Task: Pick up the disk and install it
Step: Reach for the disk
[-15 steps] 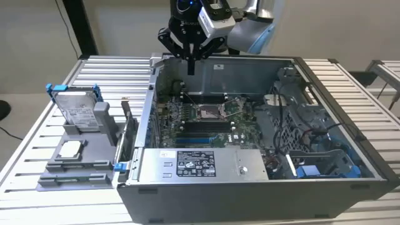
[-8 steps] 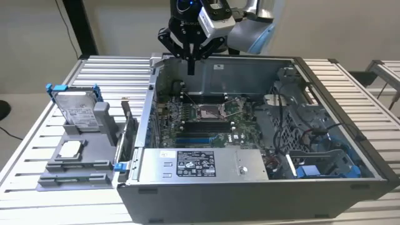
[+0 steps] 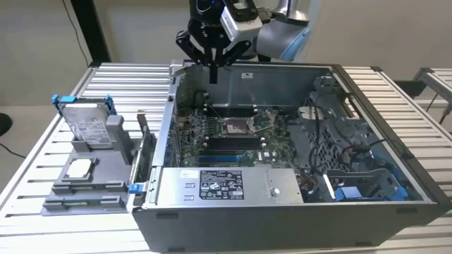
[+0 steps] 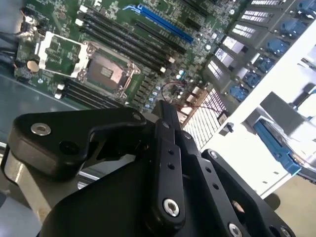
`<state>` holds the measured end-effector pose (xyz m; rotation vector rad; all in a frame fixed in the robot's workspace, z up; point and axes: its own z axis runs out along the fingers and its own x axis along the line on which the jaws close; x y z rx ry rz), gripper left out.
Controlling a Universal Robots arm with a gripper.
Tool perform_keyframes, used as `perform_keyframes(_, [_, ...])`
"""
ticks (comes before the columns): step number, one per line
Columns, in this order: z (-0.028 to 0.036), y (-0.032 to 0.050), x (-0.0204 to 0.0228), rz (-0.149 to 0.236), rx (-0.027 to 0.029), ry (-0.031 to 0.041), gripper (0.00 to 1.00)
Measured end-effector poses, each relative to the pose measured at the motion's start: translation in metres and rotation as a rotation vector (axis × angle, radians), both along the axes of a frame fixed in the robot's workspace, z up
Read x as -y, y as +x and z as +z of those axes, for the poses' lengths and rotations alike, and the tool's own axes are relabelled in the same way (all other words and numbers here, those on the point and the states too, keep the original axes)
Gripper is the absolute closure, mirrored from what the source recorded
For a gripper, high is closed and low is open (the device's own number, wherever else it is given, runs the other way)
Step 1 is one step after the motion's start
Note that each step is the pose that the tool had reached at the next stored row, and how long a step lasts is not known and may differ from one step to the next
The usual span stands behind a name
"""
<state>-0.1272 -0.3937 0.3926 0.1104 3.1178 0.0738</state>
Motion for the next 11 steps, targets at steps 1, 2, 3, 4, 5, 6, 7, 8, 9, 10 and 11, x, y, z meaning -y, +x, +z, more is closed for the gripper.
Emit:
perform_keyframes(1, [0.0000, -0.0021, -0.0019, 0.000, 0.0000, -0.0004, 1.00])
perform_keyframes(2, [0.0000, -0.0044, -0.0038, 0.000, 0.0000, -0.0009, 1.00])
perform_keyframes(3, [0.0000, -0.0070, -0.0058, 0.000, 0.0003, -0.0013, 1.00])
perform_keyframes(4, [0.0000, -0.0098, -0.0073, 0.000, 0.0006, -0.0015, 1.00])
perform_keyframes(5, [0.0000, -0.0129, -0.0085, 0.000, 0.0011, -0.0016, 1.00])
perform_keyframes(6, [0.0000, -0.0160, -0.0099, 0.000, 0.0016, -0.0017, 1.00])
perform_keyframes(7, [0.0000, -0.0185, -0.0116, 0.000, 0.0015, -0.0020, 1.00])
perform_keyframes(8, [0.0000, -0.0212, -0.0132, 0.000, 0.0015, -0.0021, 1.00])
perform_keyframes(9, [0.0000, -0.0244, -0.0145, 0.000, 0.0015, -0.0021, 1.00])
perform_keyframes(10, [0.0000, -0.0276, -0.0158, 0.000, 0.0016, -0.0020, 1.00])
perform_keyframes(11, [0.0000, -0.0310, -0.0172, 0.000, 0.0017, -0.0020, 1.00])
